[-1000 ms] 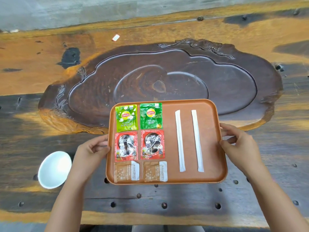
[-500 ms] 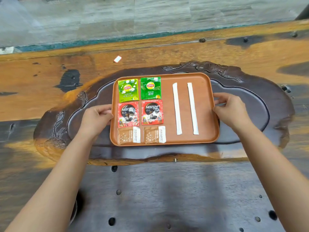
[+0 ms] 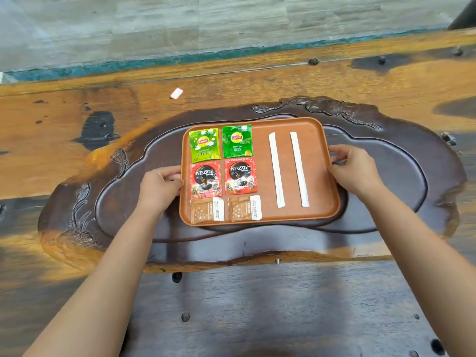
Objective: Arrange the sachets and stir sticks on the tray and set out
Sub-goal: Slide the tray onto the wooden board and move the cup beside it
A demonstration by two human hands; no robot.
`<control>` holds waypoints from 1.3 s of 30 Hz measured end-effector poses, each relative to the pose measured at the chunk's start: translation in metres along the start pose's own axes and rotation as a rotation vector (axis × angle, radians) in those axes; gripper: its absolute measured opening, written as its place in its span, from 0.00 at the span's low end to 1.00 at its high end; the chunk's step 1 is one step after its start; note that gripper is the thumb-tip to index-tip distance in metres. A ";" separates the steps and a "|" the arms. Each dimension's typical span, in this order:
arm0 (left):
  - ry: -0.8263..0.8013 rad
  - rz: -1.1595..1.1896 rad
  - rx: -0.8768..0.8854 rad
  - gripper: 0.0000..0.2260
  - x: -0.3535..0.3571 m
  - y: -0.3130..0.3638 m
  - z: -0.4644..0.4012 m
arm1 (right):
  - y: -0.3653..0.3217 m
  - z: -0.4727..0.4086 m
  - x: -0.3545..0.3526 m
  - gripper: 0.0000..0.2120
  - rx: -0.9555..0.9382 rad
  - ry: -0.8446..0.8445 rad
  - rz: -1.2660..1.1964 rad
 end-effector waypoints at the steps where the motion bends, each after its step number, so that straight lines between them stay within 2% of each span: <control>1: 0.006 -0.013 -0.005 0.20 0.000 -0.001 -0.001 | 0.001 -0.001 0.001 0.21 -0.002 0.002 0.001; 9: 0.060 -0.099 0.008 0.14 0.001 -0.005 0.008 | 0.011 0.003 0.005 0.20 0.002 0.019 0.001; 21: 0.075 -0.072 -0.014 0.16 0.002 -0.006 0.016 | 0.009 0.010 0.005 0.22 -0.016 0.003 0.019; 24: 0.078 -0.075 -0.015 0.14 0.002 -0.006 0.018 | 0.006 0.012 0.005 0.21 0.006 -0.006 0.021; 27: 0.077 -0.138 0.010 0.09 -0.003 -0.002 0.023 | 0.001 0.018 0.003 0.21 0.034 -0.022 0.055; 30: 0.144 -0.219 0.065 0.10 -0.016 0.000 0.041 | -0.008 0.035 -0.004 0.19 0.034 0.020 0.135; 33: 0.185 -0.224 0.110 0.09 -0.023 -0.004 0.079 | -0.030 0.069 0.003 0.16 -0.029 0.031 0.142; 39: 0.183 -0.288 0.263 0.07 -0.011 -0.025 0.173 | -0.081 0.169 0.070 0.12 -0.268 -0.196 0.105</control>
Point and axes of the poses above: each hand's wrist, its own z-axis away from the middle knuckle, its own x-axis out of the palm, y = z × x, the point moved 6 cm from there along -z, towards the middle knuckle, and after that the axes turned 11 degrees about -z, right-handed, at the moved point
